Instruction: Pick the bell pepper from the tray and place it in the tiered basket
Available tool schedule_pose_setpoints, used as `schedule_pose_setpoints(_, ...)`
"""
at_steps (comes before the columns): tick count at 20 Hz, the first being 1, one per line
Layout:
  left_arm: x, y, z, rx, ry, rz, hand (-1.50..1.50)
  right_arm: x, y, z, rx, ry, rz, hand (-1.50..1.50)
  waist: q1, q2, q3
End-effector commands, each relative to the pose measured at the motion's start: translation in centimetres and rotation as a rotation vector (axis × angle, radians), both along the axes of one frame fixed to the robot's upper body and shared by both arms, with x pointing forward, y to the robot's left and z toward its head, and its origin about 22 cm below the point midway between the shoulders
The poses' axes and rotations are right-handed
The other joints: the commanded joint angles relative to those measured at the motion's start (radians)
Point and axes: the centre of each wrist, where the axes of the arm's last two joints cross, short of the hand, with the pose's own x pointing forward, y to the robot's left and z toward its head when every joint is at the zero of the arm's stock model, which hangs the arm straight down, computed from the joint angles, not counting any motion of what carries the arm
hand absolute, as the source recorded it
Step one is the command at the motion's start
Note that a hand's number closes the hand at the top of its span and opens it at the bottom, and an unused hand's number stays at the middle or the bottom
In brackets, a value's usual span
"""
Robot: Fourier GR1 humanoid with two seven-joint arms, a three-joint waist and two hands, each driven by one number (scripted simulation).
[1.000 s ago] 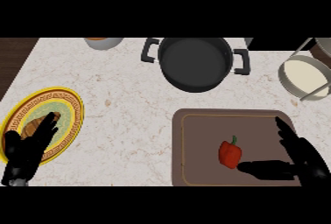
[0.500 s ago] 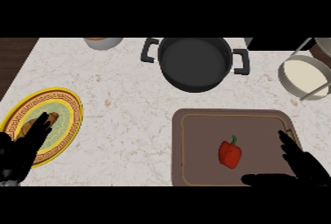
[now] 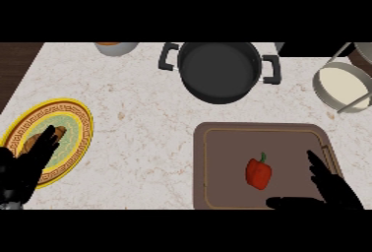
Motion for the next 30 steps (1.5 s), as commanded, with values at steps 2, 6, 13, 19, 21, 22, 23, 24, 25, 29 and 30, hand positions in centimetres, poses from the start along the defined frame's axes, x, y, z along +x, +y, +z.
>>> schedule_pose_setpoints(2, -0.1, 0.7, -0.4, -0.007, -0.009, 0.013, 0.00, 0.3, 2.0, -0.8, -0.002, -0.020, 0.000, -1.50, 0.001, 0.000, 0.000)
schedule_pose_setpoints(6, -0.4, 1.3, 0.2, -0.002, 0.010, -0.005, 0.00, 0.9, 0.4, -0.9, -0.007, -0.016, 0.015, -1.50, 0.001, 0.000, 0.000)
schedule_pose_setpoints(13, -0.7, 0.7, 0.0, -0.001, -0.001, -0.008, 0.00, 2.3, 0.8, -3.4, 0.018, -0.025, -0.003, -1.50, 0.002, 0.000, 0.000)
schedule_pose_setpoints(19, -1.4, 0.0, -0.7, 0.017, -0.002, 0.003, 0.00, 5.3, 2.9, -3.5, 0.021, -0.015, -0.008, -1.50, 0.005, 0.000, 0.000)
schedule_pose_setpoints(21, -0.5, -1.1, -0.5, 0.005, 0.011, -0.013, 0.00, 6.3, 3.2, -6.4, 0.027, -0.010, -0.003, -1.50, 0.008, 0.002, 0.000)
schedule_pose_setpoints(22, 1.1, -1.0, 0.1, 0.004, -0.006, -0.008, 0.00, 4.8, 3.2, -3.6, 0.031, -0.029, 0.002, -1.50, 0.001, 0.000, 0.000)
schedule_pose_setpoints(23, 0.4, -0.4, -0.8, 0.007, 0.008, -0.008, 0.00, 4.9, 3.9, -5.7, 0.032, -0.001, 0.015, -1.50, 0.002, 0.001, 0.000)
schedule_pose_setpoints(24, 1.5, -2.0, 0.8, 0.004, 0.002, -0.008, 0.00, 4.4, 4.2, -6.8, 0.031, -0.009, 0.027, -1.50, 0.003, 0.001, 0.000)
schedule_pose_setpoints(25, 0.0, -0.9, -1.3, 0.012, 0.013, -0.002, 0.00, 4.6, 4.3, -5.8, 0.036, -0.008, 0.041, -1.50, 0.002, 0.001, 0.000)
schedule_pose_setpoints(29, 0.6, -0.9, -0.1, 0.006, 0.014, -0.016, 0.00, 5.6, 5.5, -8.1, 0.059, -0.012, 0.099, 1.50, 0.008, 0.002, 0.000)
schedule_pose_setpoints(30, -0.2, -0.3, 0.0, -0.014, 0.000, 0.000, 0.00, 6.0, 4.5, -6.9, -0.013, -0.071, 0.128, 1.50, 0.010, 0.001, 0.000)
